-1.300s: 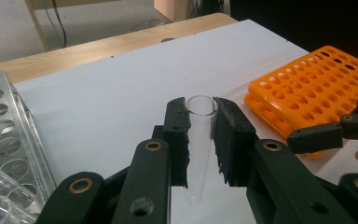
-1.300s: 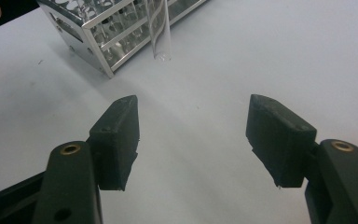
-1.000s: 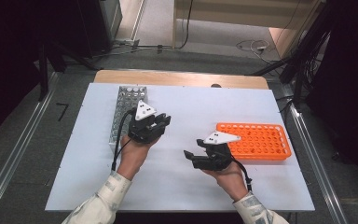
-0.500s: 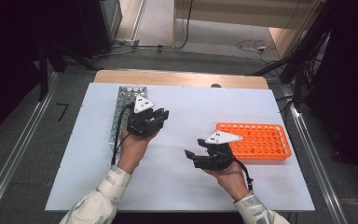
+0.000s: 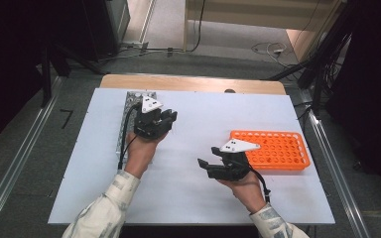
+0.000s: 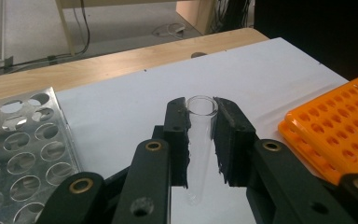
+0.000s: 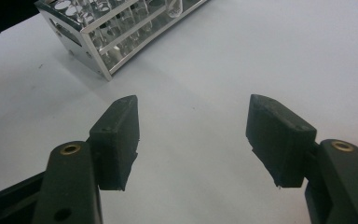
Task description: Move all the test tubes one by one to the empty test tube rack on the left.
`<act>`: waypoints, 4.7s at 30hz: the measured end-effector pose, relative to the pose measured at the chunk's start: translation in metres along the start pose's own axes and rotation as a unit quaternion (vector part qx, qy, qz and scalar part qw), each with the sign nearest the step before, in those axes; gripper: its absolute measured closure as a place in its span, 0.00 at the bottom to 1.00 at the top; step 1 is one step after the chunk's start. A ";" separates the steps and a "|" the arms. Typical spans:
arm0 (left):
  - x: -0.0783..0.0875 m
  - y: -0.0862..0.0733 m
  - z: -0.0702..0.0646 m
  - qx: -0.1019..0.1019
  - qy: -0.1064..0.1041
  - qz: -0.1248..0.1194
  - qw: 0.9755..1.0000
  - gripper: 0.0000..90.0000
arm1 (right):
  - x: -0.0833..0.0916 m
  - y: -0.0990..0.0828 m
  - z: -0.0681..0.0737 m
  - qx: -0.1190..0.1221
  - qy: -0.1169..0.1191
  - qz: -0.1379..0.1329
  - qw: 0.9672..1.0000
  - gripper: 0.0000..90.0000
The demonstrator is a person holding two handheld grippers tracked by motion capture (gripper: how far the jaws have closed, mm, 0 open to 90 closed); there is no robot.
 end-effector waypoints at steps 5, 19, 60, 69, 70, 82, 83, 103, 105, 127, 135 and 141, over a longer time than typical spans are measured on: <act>-0.001 0.002 0.003 0.003 0.003 -0.001 1.000 0.83 | 0.000 0.000 -0.001 0.001 -0.001 0.000 1.000 0.37; -0.003 0.009 0.023 0.007 0.034 -0.007 0.999 0.83 | 0.000 0.000 0.000 0.000 0.000 0.000 1.000 0.37; 0.000 0.003 0.078 0.019 0.109 0.000 0.994 0.83 | 0.000 -0.002 -0.001 -0.002 -0.001 0.001 1.000 0.37; -0.007 -0.010 0.079 0.015 0.113 0.023 0.993 0.83 | -0.001 -0.003 0.000 -0.001 0.000 0.003 1.000 0.37; -0.007 -0.011 0.079 0.016 0.112 0.026 0.993 0.83 | -0.001 -0.003 0.000 -0.002 0.000 0.003 1.000 0.37; -0.012 -0.028 0.078 0.015 0.112 0.085 0.990 0.83 | -0.002 -0.004 0.000 -0.001 -0.001 0.006 1.000 0.37; -0.012 -0.029 0.078 0.016 0.110 0.088 0.990 0.83 | -0.002 -0.004 0.000 -0.002 -0.001 0.006 1.000 0.37; 0.008 -0.020 0.079 0.077 0.079 0.042 0.993 0.37 | 0.001 -0.005 -0.008 -0.009 -0.008 0.004 1.000 0.34; 0.014 -0.021 0.080 0.078 0.079 0.034 0.993 0.34 | 0.002 -0.006 -0.011 -0.013 -0.014 0.002 1.000 0.33; 0.075 -0.058 0.063 0.057 0.068 0.002 0.996 0.25 | 0.026 -0.015 -0.041 -0.047 -0.045 -0.019 0.998 0.29; 0.088 -0.081 0.068 0.062 0.075 0.006 0.995 0.21 | 0.036 -0.020 -0.045 -0.049 -0.057 -0.025 0.997 0.28; 0.094 -0.092 0.070 0.083 0.065 0.008 0.994 0.20 | 0.045 -0.021 -0.046 -0.049 -0.062 -0.031 0.996 0.28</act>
Point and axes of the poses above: each handheld gripper's, and its own axes: x roughly backward along the jaws, y roughly out of its top, z roughly to its left, the point moved 9 cm from there along -x, roughly forward along the jaws, and after that the axes turned 6 degrees about y, right-handed, at the moved point
